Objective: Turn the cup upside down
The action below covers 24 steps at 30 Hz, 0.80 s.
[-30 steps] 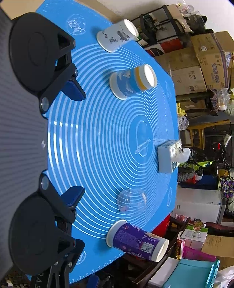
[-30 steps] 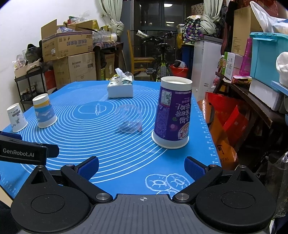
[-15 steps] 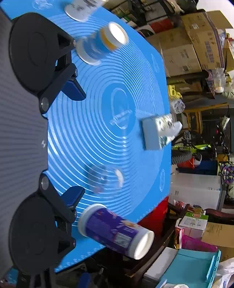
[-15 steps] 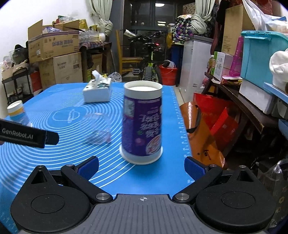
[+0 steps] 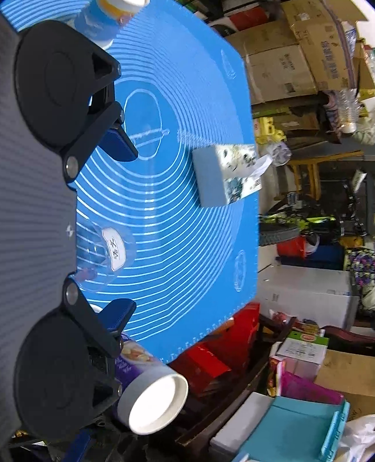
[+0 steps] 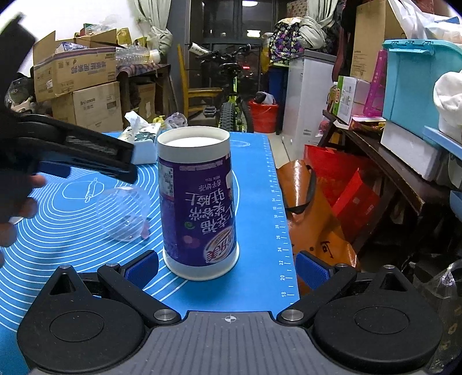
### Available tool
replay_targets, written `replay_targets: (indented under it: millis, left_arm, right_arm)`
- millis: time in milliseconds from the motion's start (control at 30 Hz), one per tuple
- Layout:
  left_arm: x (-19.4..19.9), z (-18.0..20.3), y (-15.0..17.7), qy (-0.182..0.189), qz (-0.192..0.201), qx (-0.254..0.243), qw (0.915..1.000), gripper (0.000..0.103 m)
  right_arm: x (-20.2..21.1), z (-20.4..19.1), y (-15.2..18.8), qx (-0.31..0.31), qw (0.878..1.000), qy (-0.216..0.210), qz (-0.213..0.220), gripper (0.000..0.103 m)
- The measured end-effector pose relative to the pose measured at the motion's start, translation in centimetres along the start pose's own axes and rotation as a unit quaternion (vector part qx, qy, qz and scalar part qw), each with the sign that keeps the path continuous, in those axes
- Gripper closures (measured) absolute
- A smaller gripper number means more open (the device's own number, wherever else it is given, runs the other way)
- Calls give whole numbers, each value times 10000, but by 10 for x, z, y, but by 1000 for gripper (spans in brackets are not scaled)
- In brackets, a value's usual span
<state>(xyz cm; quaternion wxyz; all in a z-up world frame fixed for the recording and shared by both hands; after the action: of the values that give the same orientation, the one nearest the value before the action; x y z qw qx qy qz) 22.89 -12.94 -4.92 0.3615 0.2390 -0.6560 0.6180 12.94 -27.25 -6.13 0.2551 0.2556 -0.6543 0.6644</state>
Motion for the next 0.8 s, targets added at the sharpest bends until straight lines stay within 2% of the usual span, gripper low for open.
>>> replay_targets:
  millis: [300, 400, 467, 533, 800]
  left_arm:
    - [-28, 2, 11, 30, -402, 7, 9992, 5]
    - [-30, 2, 14, 152, -480, -9, 9987, 15]
    - [-29, 4, 15, 278, -544, 2, 9981, 31]
    - [-27, 4, 16, 336, -586, -53, 9977, 41]
    - [-18, 1, 19, 181, -495, -217, 9984, 43]
  right_arm:
    - [-6, 2, 3, -45, 10000, -45, -37, 2]
    - [-7, 1, 3, -55, 10000, -72, -36, 2]
    - [-7, 2, 3, -60, 9999, -79, -35, 2]
    - [-7, 1, 3, -66, 9999, -84, -34, 2]
    - [-5, 3, 2, -79, 10000, -55, -4, 2]
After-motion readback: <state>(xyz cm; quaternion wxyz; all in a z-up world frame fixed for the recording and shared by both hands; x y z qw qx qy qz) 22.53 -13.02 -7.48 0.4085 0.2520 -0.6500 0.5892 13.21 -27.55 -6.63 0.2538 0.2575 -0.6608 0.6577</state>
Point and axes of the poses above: each gripper's, at about its wrist camera, not at the fingertips, and x roughly against the way its jaws point, z to its right, y to its underside, the point moved 9 cm from there along -x, roughly the way its jaws point, and after that the axes turned 8 degrees about -z, right-handed, at the moved point
